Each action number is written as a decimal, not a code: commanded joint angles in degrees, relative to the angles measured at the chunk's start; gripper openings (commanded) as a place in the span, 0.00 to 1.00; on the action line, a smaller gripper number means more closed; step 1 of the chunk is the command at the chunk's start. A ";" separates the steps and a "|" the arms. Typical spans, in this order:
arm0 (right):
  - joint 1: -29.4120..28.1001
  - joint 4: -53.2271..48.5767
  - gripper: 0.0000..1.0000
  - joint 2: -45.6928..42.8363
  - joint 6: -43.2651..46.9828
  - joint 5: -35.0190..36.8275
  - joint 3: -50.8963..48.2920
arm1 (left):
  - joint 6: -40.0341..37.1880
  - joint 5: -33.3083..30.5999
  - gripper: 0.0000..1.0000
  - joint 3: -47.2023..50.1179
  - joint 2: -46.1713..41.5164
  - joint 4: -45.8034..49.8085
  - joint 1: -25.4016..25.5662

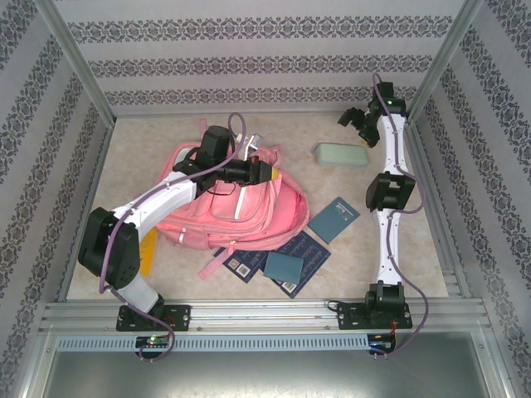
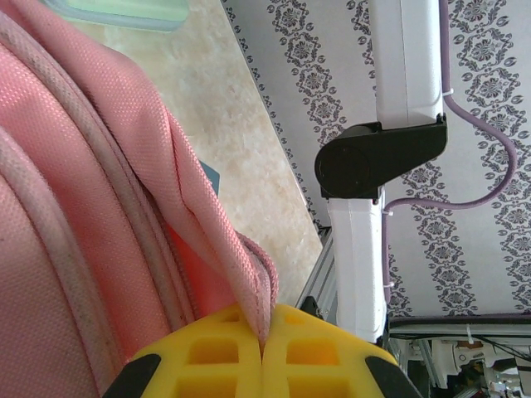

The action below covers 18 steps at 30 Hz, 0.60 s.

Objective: Pack the student bag

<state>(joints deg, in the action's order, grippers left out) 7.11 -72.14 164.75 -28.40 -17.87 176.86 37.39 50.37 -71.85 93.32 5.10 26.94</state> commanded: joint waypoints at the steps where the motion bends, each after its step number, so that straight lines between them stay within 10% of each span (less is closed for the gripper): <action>1: -1.36 -7.74 0.96 0.39 2.96 -2.23 3.44 | -0.21 0.30 0.00 -0.93 -1.08 -3.44 0.22; 18: -6.77 -21.01 0.97 -3.58 5.05 6.87 3.50 | -3.02 -1.17 0.00 -1.45 -6.21 -0.03 0.25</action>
<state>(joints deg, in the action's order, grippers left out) 1.65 -88.18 163.96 -24.16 -14.20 177.64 36.01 48.86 -71.88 90.24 6.04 26.94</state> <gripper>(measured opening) 0.967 0.050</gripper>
